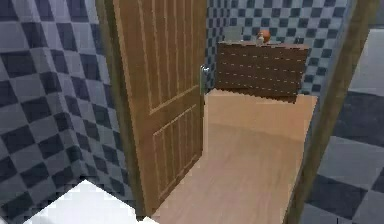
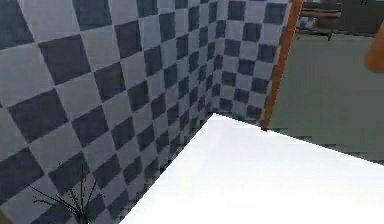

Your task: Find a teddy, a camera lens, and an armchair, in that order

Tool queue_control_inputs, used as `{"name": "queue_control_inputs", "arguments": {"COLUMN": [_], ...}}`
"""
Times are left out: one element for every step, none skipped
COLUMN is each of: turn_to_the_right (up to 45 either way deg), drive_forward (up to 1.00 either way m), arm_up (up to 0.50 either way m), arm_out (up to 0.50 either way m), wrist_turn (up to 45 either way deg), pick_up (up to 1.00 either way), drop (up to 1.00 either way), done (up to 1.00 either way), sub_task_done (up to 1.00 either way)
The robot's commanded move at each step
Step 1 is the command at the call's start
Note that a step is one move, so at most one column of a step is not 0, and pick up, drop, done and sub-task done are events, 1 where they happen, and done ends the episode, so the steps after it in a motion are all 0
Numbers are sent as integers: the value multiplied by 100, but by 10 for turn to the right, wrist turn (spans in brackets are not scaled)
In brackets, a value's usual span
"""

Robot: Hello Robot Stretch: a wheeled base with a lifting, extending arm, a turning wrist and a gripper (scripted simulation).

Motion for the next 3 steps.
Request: {"name": "queue_control_inputs", "arguments": {"turn_to_the_right": [0, -150, 0], "drive_forward": [60, 0, 20], "arm_up": [0, 0, 0], "arm_out": [0, 0, 0], "wrist_turn": [0, 0, 0], "pick_up": [0, 0, 0], "drop": [0, 0, 0], "done": [0, 0, 0], "sub_task_done": [0, 0, 0]}}
